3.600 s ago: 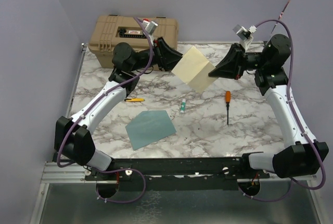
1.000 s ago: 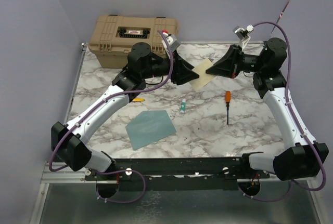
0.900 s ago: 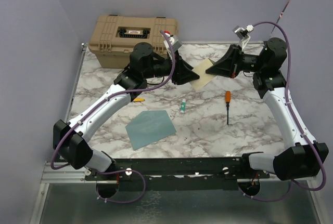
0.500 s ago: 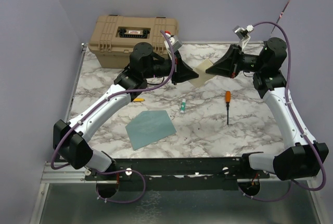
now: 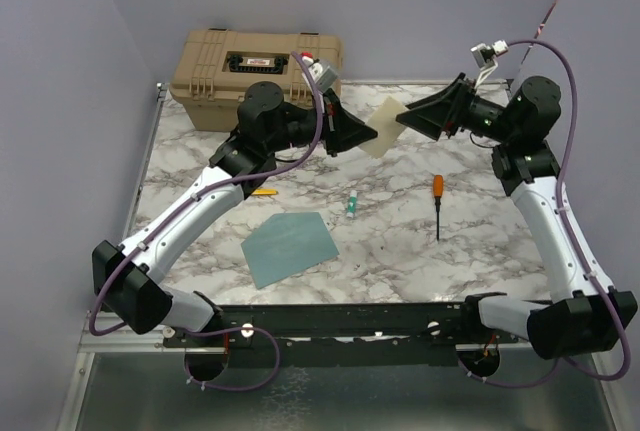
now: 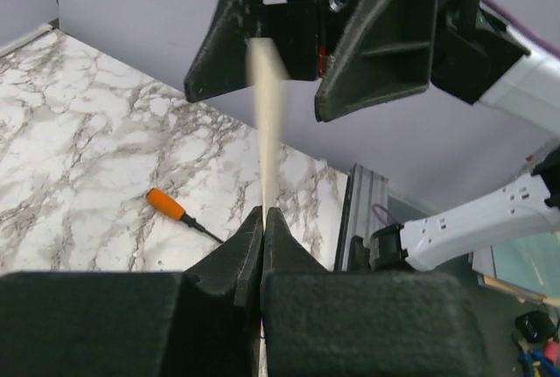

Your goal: Place the letter into the envelope and seal it

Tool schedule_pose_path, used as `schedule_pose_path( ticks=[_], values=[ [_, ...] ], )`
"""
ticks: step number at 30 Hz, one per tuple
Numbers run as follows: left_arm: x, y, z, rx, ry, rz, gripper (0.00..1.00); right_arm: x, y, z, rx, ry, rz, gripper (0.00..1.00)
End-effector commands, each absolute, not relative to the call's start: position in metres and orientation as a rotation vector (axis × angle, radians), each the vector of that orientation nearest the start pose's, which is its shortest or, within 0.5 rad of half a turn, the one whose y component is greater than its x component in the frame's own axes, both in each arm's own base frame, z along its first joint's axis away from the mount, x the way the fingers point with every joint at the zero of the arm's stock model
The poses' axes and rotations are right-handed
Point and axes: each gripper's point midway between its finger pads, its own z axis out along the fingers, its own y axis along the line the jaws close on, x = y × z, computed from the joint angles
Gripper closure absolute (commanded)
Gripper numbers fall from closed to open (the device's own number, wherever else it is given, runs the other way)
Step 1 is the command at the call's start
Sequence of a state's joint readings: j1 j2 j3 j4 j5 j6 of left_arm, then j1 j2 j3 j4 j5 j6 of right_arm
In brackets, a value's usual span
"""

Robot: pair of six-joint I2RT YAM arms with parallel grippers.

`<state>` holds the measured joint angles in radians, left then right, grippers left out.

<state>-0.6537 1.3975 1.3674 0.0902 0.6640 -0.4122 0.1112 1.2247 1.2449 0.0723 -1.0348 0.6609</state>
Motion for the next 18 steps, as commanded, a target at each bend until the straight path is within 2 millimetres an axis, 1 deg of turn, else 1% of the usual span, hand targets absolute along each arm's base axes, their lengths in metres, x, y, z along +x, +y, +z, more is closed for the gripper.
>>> schedule_pose_path(
  ticks=[1,3,5,7,9,11,12,15,18],
  values=[
    [0.267,-0.347,0.437,0.593,1.455,-1.379,1.0,0.302,0.187,0.437,-0.258,1.516,1.315,0.07],
    [0.262,-0.349,0.447,0.566,1.424,-1.451,1.0,0.305,0.185,0.432,-0.174,1.508,1.352,0.03],
    [0.26,-0.349,0.457,0.527,1.399,-1.503,1.0,0.305,0.187,0.428,-0.148,1.501,1.415,0.02],
    [0.26,-0.349,0.464,0.485,1.383,-1.542,1.0,0.296,0.194,0.431,-0.19,1.464,1.507,0.02],
    [0.262,-0.349,0.466,0.461,1.383,-1.559,1.0,0.284,0.198,0.44,-0.243,1.409,1.577,0.02],
    [0.264,-0.35,0.465,0.445,1.393,-1.567,1.0,0.275,0.201,0.448,-0.294,1.373,1.612,0.05],
    [0.264,-0.351,0.464,0.44,1.398,-1.573,1.0,0.274,0.202,0.45,-0.308,1.372,1.62,0.07],
    [0.266,-0.353,0.461,0.418,1.413,-1.596,1.0,0.272,0.206,0.457,-0.342,1.372,1.636,0.22],
    [0.269,-0.354,0.458,0.397,1.424,-1.61,1.0,0.271,0.213,0.459,-0.369,1.362,1.657,0.33]
  ],
)
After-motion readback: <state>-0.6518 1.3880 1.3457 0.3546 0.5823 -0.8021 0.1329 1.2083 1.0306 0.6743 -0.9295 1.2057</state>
